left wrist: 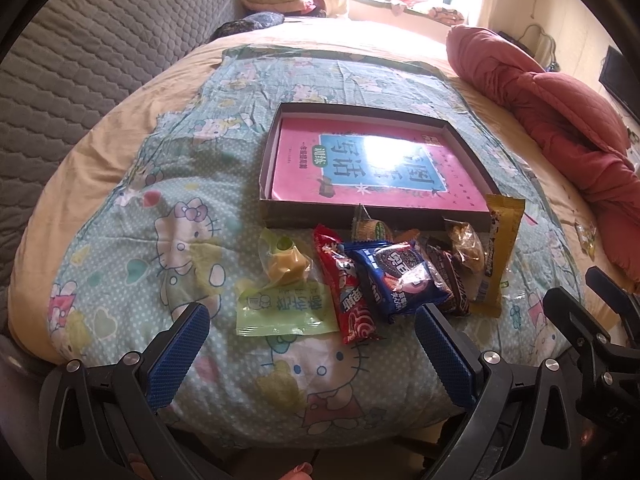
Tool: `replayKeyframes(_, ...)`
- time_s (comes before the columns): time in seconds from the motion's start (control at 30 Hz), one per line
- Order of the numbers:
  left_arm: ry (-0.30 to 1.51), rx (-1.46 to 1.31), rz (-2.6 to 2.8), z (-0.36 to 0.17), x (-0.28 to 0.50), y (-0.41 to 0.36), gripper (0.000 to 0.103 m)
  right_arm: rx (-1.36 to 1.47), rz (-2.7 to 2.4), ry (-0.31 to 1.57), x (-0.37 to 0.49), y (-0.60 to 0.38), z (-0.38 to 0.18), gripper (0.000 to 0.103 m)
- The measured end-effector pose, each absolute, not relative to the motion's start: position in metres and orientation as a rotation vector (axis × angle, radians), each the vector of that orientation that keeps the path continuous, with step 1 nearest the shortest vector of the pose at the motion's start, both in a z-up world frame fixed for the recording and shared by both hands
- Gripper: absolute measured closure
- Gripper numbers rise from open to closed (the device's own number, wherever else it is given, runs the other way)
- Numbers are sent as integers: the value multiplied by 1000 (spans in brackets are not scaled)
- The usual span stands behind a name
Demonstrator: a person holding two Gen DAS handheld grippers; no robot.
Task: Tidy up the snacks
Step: 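Move left gripper toward green pastry packet while right gripper approaches gold snack bar, then close left gripper on green packet while right gripper grasps gold snack bar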
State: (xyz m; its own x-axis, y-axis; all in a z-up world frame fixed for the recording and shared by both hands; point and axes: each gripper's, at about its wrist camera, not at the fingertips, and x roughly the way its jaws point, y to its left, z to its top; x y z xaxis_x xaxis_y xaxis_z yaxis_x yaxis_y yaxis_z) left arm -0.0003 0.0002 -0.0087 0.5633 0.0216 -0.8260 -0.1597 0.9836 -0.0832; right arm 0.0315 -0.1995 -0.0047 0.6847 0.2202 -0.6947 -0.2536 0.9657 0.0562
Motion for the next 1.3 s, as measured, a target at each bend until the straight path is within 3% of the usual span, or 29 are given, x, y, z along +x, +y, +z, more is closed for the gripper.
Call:
replayKeyframes(1.07,1111,-333,144,-70,48,69,1,-74,267,780,71,-191,-25,2)
replayKeyframes(1.3,1083,-283,123,-69,50,59,1,-84,261,826,81,-191,-34,22)
